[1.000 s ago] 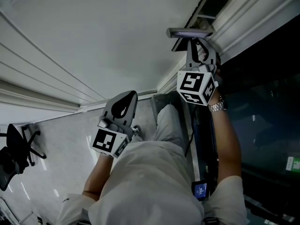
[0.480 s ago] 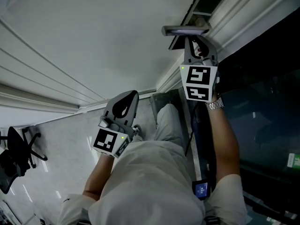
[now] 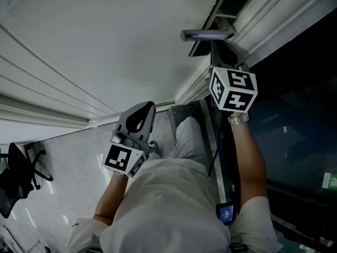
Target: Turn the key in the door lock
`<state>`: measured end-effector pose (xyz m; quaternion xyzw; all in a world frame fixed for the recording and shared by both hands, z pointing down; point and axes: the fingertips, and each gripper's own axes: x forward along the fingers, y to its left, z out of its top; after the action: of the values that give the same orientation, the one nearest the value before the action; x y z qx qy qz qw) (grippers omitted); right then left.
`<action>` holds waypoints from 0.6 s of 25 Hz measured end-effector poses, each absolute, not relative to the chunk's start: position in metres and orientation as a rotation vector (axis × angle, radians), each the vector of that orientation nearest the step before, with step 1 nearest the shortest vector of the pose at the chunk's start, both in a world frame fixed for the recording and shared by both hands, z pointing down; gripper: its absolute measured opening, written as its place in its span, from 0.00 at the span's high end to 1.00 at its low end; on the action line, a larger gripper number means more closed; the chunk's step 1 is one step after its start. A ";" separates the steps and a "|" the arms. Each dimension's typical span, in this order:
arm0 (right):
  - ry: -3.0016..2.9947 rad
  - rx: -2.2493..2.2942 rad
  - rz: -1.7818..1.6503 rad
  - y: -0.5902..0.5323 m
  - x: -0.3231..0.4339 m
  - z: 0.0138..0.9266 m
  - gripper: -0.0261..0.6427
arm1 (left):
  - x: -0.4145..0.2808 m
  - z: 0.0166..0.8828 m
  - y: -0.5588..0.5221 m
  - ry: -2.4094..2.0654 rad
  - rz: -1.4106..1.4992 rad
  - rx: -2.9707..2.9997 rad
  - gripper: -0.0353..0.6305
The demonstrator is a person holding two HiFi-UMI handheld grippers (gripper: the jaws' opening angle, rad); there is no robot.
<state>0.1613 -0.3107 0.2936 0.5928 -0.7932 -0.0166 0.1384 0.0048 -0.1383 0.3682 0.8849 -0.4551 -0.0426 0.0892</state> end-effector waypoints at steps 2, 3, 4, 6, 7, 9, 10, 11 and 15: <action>-2.354 1.736 0.068 -0.311 0.163 0.294 0.95 | 0.005 0.368 -0.139 -1.358 -0.133 2.633 0.94; -2.396 1.749 0.163 -0.311 0.164 0.294 0.95 | 0.005 0.367 -0.139 -1.359 -0.135 2.635 0.94; -2.440 1.760 0.273 -0.312 0.166 0.294 0.95 | 0.006 0.367 -0.139 -1.358 -0.135 2.636 0.94; -2.516 1.775 0.496 -0.312 0.170 0.294 0.95 | 0.006 0.367 -0.139 -1.358 -0.133 2.637 0.94; -2.545 1.776 0.597 -0.313 0.171 0.294 0.95 | 0.006 0.366 -0.139 -1.359 -0.133 2.637 0.94; -2.590 1.772 0.767 -0.314 0.173 0.295 0.95 | 0.006 0.368 -0.139 -1.357 -0.123 2.636 0.94; -2.608 1.768 0.840 -0.314 0.174 0.296 0.95 | 0.006 0.369 -0.139 -1.357 -0.114 2.633 0.94; -2.624 1.764 0.912 -0.314 0.175 0.297 0.95 | 0.007 0.369 -0.139 -1.356 -0.101 2.629 0.94; -2.680 1.717 1.324 -0.315 0.177 0.300 0.95 | 0.008 0.368 -0.138 -1.355 -0.117 2.634 0.94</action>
<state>0.1774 -0.3150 0.3001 0.4923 -0.7684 0.3795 -0.1521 0.0077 -0.1382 0.3682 0.8850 -0.4554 -0.0395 0.0884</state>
